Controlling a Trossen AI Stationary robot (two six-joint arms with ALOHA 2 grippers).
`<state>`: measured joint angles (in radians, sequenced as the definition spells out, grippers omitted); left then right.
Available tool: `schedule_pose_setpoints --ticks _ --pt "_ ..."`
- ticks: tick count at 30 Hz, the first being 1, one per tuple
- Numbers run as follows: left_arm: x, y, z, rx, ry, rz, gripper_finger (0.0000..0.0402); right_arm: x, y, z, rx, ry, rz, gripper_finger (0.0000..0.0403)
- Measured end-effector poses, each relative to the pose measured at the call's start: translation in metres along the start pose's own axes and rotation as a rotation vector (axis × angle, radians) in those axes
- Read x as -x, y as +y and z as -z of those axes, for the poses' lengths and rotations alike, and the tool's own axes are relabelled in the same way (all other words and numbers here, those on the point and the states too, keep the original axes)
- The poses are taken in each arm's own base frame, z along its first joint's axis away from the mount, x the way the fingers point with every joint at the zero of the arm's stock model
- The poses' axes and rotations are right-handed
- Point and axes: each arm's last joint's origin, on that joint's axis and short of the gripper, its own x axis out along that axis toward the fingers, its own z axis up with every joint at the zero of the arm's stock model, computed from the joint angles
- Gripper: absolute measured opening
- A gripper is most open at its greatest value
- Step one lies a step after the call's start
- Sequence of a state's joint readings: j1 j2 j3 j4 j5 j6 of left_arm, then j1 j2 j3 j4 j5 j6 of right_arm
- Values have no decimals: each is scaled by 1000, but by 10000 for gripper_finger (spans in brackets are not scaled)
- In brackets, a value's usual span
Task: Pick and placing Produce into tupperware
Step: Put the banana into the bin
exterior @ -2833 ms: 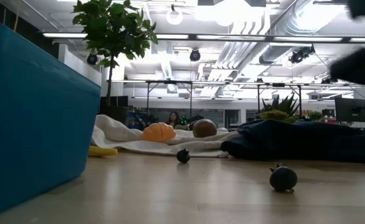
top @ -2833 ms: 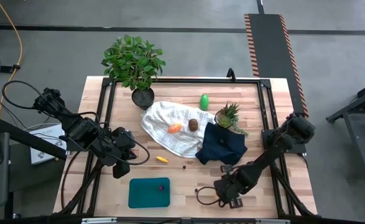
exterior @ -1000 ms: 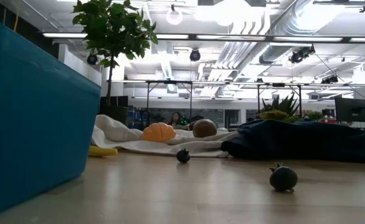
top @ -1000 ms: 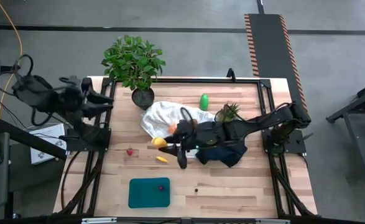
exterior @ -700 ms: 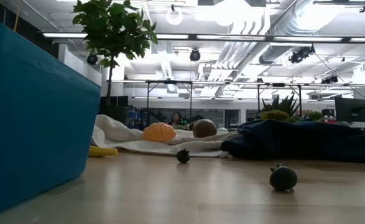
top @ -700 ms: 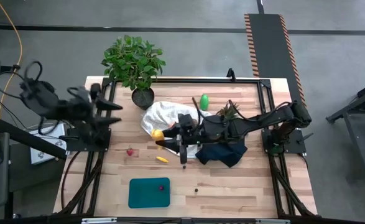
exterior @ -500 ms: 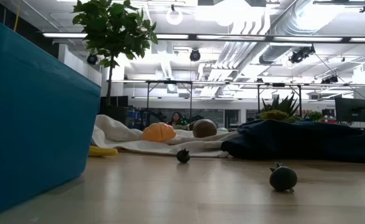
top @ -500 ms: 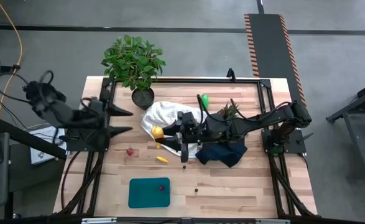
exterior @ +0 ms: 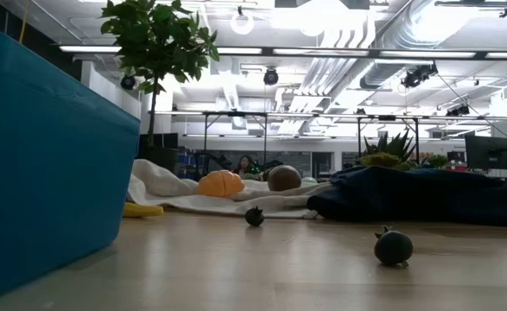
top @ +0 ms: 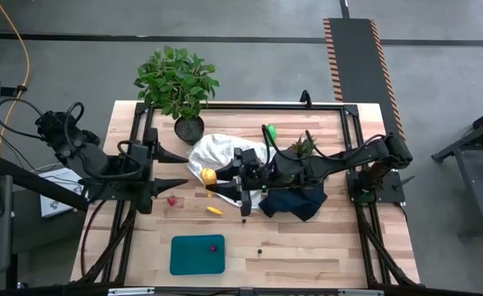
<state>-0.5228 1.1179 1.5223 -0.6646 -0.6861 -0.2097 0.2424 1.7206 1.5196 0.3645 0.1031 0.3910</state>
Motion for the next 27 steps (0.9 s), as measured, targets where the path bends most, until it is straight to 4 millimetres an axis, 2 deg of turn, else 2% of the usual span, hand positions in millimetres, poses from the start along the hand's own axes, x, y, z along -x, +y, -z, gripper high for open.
schedule_pose_setpoints --ticks 6,12,22,27 --pt "-5 -5 -1 8 -16 14 221 0 0 0 7 3 -4 138" --pt "-21 -7 2 5 2 -28 222 0 1 0 7 7 -18 138" --pt "-35 5 -3 49 11 69 292 0 1 1 7 12 -27 138" --pt "-35 4 -3 40 14 87 290 0 1 0 10 6 -29 138"
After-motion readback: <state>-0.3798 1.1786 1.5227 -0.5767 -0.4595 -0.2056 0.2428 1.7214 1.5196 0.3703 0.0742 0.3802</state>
